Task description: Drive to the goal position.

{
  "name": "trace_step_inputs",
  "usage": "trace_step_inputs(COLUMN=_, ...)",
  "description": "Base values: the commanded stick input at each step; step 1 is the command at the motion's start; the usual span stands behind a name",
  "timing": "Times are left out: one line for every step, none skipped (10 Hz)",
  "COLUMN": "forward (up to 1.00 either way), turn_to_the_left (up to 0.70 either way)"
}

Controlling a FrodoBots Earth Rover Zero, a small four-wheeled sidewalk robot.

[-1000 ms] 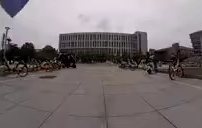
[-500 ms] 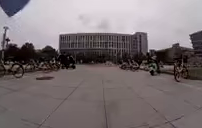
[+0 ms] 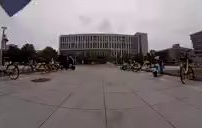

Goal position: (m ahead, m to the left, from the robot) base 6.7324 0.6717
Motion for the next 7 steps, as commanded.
trace_step_inputs(forward=0.60, turn_to_the_left=0.01)
trace_step_inputs(forward=0.60, turn_to_the_left=0.01)
trace_step_inputs(forward=0.60, turn_to_the_left=0.01)
trace_step_inputs(forward=0.60, turn_to_the_left=0.01)
trace_step_inputs(forward=0.60, turn_to_the_left=0.01)
trace_step_inputs(forward=0.60, turn_to_the_left=0.01)
trace_step_inputs(forward=0.60, turn_to_the_left=0.01)
